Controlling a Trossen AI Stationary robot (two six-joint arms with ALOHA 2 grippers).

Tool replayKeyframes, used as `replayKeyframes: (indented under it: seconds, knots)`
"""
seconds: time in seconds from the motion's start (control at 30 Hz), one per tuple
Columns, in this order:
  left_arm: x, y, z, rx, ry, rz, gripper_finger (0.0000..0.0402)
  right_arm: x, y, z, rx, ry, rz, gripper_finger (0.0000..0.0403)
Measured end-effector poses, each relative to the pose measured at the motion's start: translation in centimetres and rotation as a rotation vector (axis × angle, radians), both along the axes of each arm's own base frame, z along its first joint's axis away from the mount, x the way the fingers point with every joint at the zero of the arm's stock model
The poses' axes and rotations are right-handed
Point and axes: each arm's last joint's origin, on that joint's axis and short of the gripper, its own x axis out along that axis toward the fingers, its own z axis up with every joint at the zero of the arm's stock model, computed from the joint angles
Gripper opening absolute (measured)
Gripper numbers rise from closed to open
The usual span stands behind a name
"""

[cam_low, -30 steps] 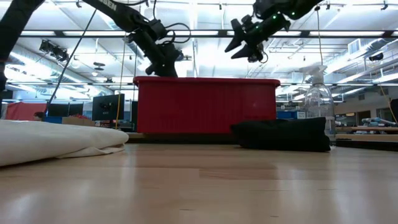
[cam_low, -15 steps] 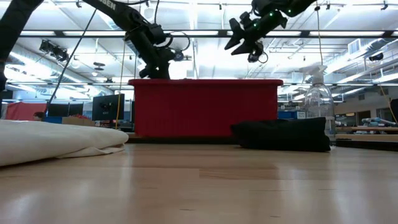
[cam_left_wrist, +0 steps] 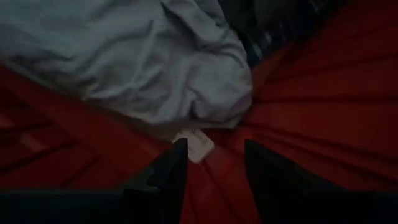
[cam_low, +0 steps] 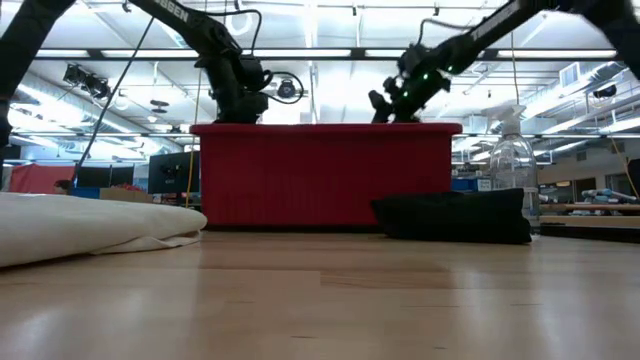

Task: Fold Laundry from Bin
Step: Remove the gray shorts from the red laundry bin

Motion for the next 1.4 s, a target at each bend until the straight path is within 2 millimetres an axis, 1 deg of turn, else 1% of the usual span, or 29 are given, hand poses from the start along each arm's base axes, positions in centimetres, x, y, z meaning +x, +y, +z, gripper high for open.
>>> replayKeyframes:
  seconds: [0.13,0.27,0.37,0.43,0.5,0.57,0.63,0.7,0.77,0.8,0.83,0.9,1.0,1.1,1.17,1.23,1.4]
  knots:
    - [0.1,0.3,0.3,0.014,-0.037,0.025,0.0162,1.6,-1.5,-0.7,0.036,0.034,0.032,0.0239]
    - [0.2,0.4,0.7,0.036,-0.070,0.044,0.0162,3.1,-3.0,-2.7,0.105,0.154,0.034,0.0270]
    - [0.2,0.4,1.4,0.075,-0.104,0.053,0.0162,3.7,-3.8,-3.8,0.177,0.197,0.052,0.0288]
    - [0.2,0.4,2.0,0.108,-0.130,0.058,0.0162,4.0,-4.3,-4.7,0.216,0.230,0.056,0.0291]
    - [0.2,0.4,2.6,0.139,-0.161,0.065,0.0162,4.1,-4.7,-5.9,0.257,0.278,0.036,0.0281]
    - [0.2,0.3,3.3,0.171,-0.191,0.063,0.0162,4.3,-5.0,-6.7,0.287,0.310,0.027,0.0253]
    - [0.2,0.2,4.1,0.213,-0.226,0.061,0.0162,4.3,-5.3,-7.1,0.302,0.320,0.025,0.0206]
    - [0.0,0.0,5.0,0.256,-0.259,0.060,0.0162,4.3,-5.5,-7.5,0.315,0.323,0.028,0.0143]
    - [-0.1,-0.1,5.8,0.293,-0.288,0.062,0.0162,4.3,-5.6,-7.7,0.326,0.316,0.039,0.0068]
    - [-0.2,-0.2,6.1,0.305,-0.299,0.062,0.0162,4.2,-5.6,-7.7,0.326,0.311,0.045,0.0039]
    - [-0.3,-0.3,6.5,0.325,-0.313,0.063,0.0162,4.2,-5.6,-7.6,0.321,0.306,0.051,0.0026]
    - [-0.5,-0.7,7.4,0.360,-0.340,0.061,0.0162,4.0,-5.7,-7.3,0.318,0.294,0.030,0.0025]
    - [-1.0,-1.3,8.7,0.406,-0.374,0.062,0.0162,3.8,-5.6,-6.1,0.295,0.273,0.015,0.0025]
    - [-1.5,-2.0,9.8,0.438,-0.395,0.064,0.0162,3.5,-5.0,-3.5,0.223,0.241,0.001,0.0025]
    - [-1.9,-2.6,10.8,0.467,-0.416,0.064,0.0162,3.3,-4.3,-1.0,0.148,0.212,-0.015,0.0025]
    - [-2.4,-3.1,11.6,0.495,-0.435,0.066,0.0162,3.1,-3.3,1.9,0.054,0.174,-0.026,0.0025]
    - [-2.9,-3.9,12.6,0.524,-0.455,0.067,0.0162,2.1,0.3,9.3,-0.148,0.050,-0.030,0.0025]
